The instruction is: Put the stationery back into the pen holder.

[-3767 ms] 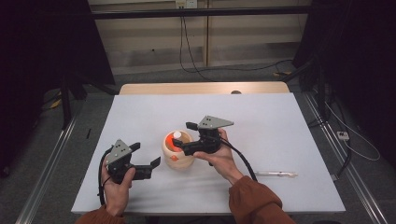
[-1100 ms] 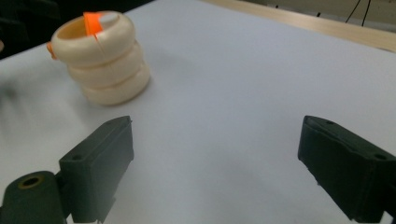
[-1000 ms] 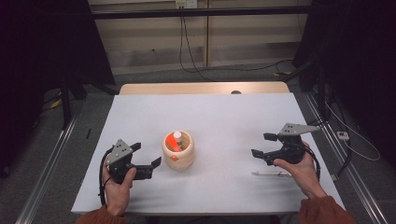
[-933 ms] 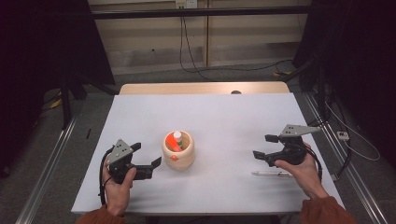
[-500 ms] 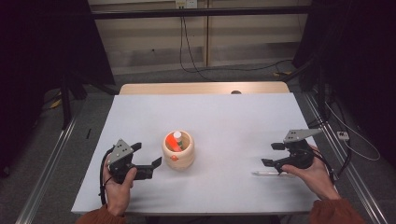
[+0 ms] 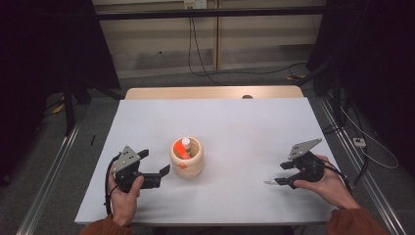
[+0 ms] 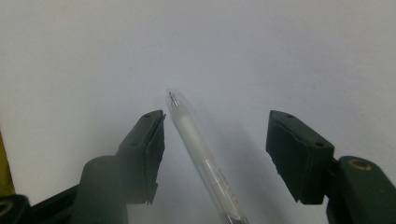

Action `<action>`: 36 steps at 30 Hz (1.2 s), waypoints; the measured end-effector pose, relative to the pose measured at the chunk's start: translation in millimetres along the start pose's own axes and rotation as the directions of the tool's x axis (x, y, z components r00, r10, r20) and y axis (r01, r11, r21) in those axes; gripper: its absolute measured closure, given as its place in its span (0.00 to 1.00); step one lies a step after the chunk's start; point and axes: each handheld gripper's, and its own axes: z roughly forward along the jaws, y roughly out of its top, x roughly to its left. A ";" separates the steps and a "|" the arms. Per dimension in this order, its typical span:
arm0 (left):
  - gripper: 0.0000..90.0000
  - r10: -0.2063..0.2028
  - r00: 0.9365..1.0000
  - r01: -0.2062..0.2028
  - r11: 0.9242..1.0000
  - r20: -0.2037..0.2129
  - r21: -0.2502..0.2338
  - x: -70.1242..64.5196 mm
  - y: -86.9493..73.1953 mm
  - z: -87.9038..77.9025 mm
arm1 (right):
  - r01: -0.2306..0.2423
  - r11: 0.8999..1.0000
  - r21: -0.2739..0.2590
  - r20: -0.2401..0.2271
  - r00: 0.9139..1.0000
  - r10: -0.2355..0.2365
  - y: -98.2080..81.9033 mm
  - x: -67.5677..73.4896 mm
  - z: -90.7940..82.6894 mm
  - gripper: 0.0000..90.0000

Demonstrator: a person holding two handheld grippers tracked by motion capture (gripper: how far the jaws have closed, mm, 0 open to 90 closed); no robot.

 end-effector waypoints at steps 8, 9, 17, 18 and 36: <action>0.06 -0.001 1.000 0.001 1.000 0.000 0.000 -0.5 -0.1 0.1 | 0.063 0.995 0.083 -0.011 0.998 -0.062 4.8 5.4 5.0 0.52; 0.06 0.002 1.000 -0.002 1.000 -0.001 0.000 -0.3 0.0 -0.1 | 0.090 0.992 0.086 -0.017 0.996 -0.088 5.3 5.8 6.9 0.56; 0.06 0.001 1.000 -0.001 1.000 -0.002 -0.001 -0.1 -0.1 -0.2 | 0.137 0.978 0.160 -0.034 0.991 -0.133 9.0 6.8 16.2 0.62; 0.06 0.000 1.000 0.000 1.000 -0.003 0.000 -0.1 -0.1 -0.2 | 0.138 0.976 0.168 -0.038 0.990 -0.133 9.2 7.2 17.0 0.64; 0.06 0.000 1.000 0.000 1.000 0.000 -0.005 0.0 -0.2 -1.0 | 0.200 0.940 0.275 -0.099 0.979 -0.180 21.7 3.5 23.9 0.83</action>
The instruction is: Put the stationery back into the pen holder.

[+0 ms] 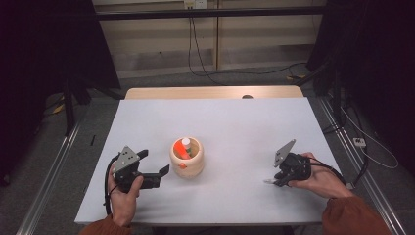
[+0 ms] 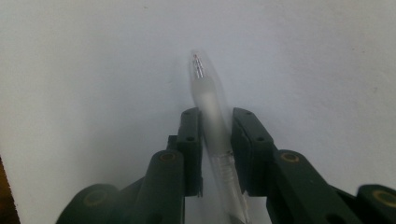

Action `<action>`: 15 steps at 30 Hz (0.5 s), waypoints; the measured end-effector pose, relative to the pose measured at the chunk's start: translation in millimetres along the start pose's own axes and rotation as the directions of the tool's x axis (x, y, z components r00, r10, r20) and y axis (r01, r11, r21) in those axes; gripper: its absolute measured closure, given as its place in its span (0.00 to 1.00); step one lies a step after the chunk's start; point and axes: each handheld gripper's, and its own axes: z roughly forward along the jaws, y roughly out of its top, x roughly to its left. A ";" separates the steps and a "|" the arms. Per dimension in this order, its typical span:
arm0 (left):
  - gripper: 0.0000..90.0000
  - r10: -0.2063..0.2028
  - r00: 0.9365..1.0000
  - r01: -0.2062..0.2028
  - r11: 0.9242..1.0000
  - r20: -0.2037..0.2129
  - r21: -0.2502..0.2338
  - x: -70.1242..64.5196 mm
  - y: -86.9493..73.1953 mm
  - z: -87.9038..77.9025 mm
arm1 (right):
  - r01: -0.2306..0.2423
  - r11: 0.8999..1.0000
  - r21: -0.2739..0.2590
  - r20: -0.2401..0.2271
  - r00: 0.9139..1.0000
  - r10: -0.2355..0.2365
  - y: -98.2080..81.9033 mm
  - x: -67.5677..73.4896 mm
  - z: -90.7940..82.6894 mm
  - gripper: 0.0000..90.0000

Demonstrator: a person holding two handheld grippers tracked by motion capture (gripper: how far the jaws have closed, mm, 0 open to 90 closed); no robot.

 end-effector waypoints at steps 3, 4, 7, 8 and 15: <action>0.06 0.000 1.000 0.000 1.000 0.000 0.000 0.1 -0.1 -0.1 | 0.005 1.000 0.009 -0.003 1.000 -0.005 1.1 -0.2 0.1 0.84; 0.06 0.000 1.000 0.000 1.000 -0.001 0.000 -0.1 0.0 -0.2 | 0.011 1.000 0.005 -0.004 1.000 -0.011 0.8 -0.9 0.4 0.84; 0.06 0.001 1.000 -0.001 1.000 0.000 0.000 -0.3 0.0 -0.2 | 0.012 1.000 -0.011 -0.006 1.000 -0.013 -1.3 -1.0 0.5 0.85; 0.06 0.001 1.000 -0.001 1.000 -0.001 0.001 -0.2 0.0 0.0 | 0.016 1.000 -0.013 -0.005 1.000 -0.016 -1.6 -0.9 0.5 0.87; 0.06 0.001 1.000 -0.001 1.000 -0.001 0.001 0.0 -0.1 0.1 | 0.027 1.000 -0.006 0.001 1.000 -0.027 -0.6 0.0 0.2 0.90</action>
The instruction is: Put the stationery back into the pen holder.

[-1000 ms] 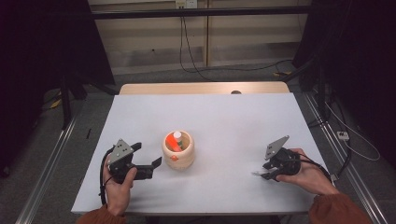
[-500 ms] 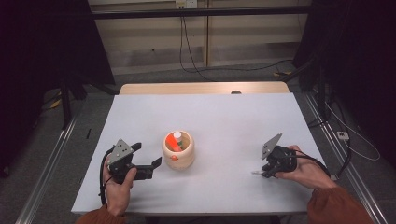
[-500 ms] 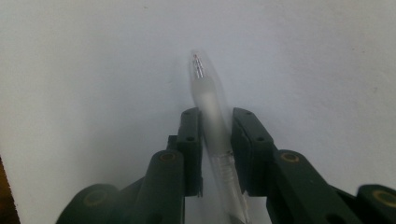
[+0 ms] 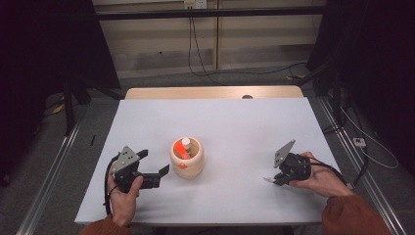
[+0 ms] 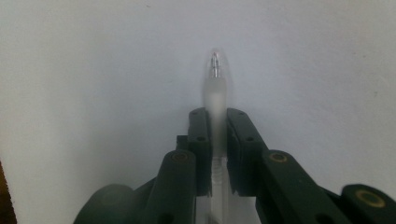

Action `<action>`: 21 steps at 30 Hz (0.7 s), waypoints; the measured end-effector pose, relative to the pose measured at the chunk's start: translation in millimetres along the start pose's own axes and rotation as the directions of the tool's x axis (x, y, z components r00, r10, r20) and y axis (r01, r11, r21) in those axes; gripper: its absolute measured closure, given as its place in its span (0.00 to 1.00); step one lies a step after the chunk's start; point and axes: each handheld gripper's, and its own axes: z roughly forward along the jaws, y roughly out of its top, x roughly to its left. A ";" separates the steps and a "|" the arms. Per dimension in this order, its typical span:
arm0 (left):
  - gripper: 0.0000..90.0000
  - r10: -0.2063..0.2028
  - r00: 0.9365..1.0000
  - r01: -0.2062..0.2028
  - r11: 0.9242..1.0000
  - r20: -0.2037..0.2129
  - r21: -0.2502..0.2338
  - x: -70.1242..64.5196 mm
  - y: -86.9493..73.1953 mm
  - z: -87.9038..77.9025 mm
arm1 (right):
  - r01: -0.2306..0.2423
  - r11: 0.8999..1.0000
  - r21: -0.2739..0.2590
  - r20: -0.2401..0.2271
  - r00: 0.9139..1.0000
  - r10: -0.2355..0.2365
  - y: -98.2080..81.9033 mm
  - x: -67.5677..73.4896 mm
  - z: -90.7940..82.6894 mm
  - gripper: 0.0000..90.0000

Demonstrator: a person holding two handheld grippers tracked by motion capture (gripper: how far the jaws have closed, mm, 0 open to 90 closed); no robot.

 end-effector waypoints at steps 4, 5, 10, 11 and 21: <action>0.06 -0.001 1.000 0.001 1.000 -0.001 0.002 0.0 -0.1 0.1 | 0.001 1.000 -0.001 0.004 1.000 -0.001 0.1 0.4 -0.4 0.90; 0.06 -0.003 1.000 0.003 1.000 -0.001 0.002 0.0 -0.1 0.1 | 0.000 1.000 -0.002 0.003 1.000 0.000 0.0 0.3 -0.7 0.91; 0.06 -0.004 1.000 0.004 1.000 0.000 0.000 0.4 -0.3 0.5 | -0.008 1.000 -0.014 0.008 1.000 0.009 -0.8 0.5 -1.6 0.91; 0.06 -0.003 1.000 0.003 1.000 0.000 0.001 0.5 -0.3 0.3 | -0.017 1.000 -0.017 0.009 1.000 0.017 -1.5 0.9 -2.0 0.91; 0.06 -0.003 1.000 0.003 1.000 -0.002 0.005 0.3 -0.3 0.8 | -0.053 0.992 -0.119 0.033 0.998 0.057 -11.3 -1.3 -11.0 0.91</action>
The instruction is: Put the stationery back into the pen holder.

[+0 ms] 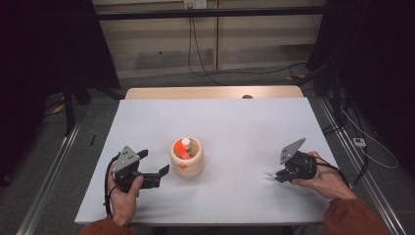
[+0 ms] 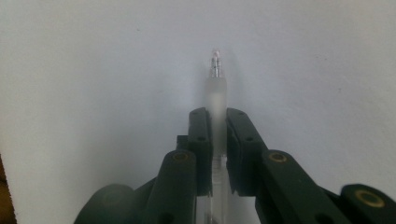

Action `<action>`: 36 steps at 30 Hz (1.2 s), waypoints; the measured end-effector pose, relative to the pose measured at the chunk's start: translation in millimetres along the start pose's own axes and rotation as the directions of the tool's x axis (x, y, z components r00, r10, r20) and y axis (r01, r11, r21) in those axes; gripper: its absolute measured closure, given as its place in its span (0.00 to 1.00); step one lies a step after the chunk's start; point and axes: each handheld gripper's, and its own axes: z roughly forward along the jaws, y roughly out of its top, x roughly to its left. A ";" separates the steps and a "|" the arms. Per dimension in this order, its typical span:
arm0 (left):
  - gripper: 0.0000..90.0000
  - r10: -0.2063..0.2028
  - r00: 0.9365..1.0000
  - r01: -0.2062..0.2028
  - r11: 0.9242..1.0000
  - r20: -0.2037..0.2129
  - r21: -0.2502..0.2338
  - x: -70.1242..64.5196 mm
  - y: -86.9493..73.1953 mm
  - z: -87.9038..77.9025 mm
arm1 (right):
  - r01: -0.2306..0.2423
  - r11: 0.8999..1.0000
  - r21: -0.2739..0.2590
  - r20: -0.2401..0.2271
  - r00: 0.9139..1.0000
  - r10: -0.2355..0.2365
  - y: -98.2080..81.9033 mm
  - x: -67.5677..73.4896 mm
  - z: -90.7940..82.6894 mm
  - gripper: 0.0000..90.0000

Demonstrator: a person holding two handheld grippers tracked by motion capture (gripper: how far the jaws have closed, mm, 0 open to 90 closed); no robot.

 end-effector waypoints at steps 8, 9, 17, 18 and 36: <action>0.06 0.001 1.000 -0.001 1.000 0.000 0.000 0.4 0.0 -0.4 | -0.004 0.999 -0.049 0.034 0.999 0.005 0.6 0.4 -6.9 0.90; 0.06 0.001 1.000 -0.001 1.000 0.000 0.000 0.5 0.0 -0.4 | -0.010 0.998 -0.055 0.039 0.999 0.012 1.1 0.9 -8.3 0.91; 0.06 0.000 1.000 0.000 1.000 0.000 -0.002 0.5 0.0 -0.5 | -0.060 0.978 -0.199 0.084 0.993 0.078 2.4 -2.6 -20.8 0.91; 0.06 0.000 1.000 0.000 1.000 0.000 -0.001 0.6 0.0 -0.5 | -0.068 0.973 -0.220 0.081 0.993 0.088 2.1 -3.5 -22.2 0.90; 0.06 0.001 1.000 -0.001 1.000 0.000 -0.002 0.5 0.0 -0.5 | -0.142 0.874 -0.464 0.076 0.977 0.199 6.3 -7.5 -25.3 0.90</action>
